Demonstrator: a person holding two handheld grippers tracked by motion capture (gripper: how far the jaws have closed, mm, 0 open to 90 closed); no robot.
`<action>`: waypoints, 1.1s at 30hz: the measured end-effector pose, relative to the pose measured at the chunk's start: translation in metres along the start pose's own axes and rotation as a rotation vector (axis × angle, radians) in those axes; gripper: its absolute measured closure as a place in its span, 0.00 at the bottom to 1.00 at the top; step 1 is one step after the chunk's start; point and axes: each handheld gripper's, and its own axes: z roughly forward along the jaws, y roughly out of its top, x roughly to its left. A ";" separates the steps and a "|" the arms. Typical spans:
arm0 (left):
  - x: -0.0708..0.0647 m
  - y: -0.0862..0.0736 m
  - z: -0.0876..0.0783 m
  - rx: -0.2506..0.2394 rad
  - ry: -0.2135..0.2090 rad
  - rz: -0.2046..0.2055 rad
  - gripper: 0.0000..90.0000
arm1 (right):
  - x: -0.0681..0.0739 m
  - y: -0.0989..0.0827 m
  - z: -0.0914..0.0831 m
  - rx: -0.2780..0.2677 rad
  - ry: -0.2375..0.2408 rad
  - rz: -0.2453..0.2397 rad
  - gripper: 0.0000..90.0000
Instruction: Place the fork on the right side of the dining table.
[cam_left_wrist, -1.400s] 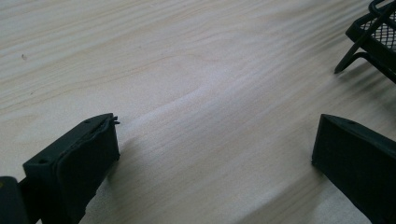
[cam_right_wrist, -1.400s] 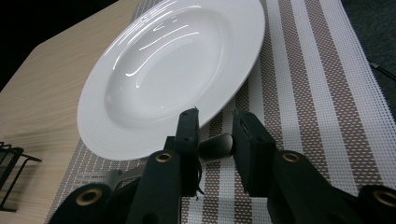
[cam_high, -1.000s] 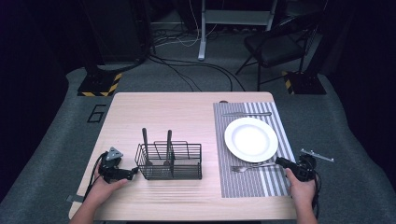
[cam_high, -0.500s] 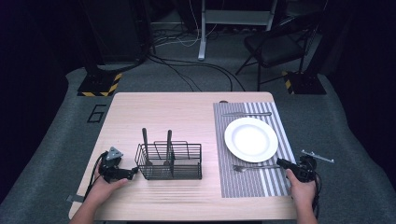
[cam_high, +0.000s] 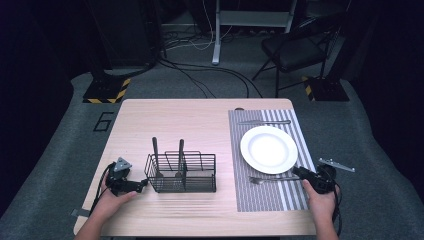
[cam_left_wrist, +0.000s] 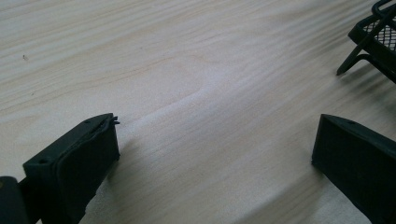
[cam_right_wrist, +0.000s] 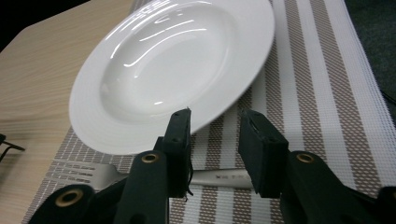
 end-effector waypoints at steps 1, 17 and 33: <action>0.000 0.000 0.000 0.000 0.000 0.000 0.00 | 0.004 0.001 -0.001 -0.002 0.006 -0.007 0.70; 0.000 0.000 0.000 0.000 0.000 0.002 0.00 | 0.066 0.009 0.007 0.031 0.085 -0.230 0.45; 0.000 -0.001 -0.001 0.000 0.000 0.001 0.00 | 0.126 0.007 0.024 0.090 0.200 -0.392 0.40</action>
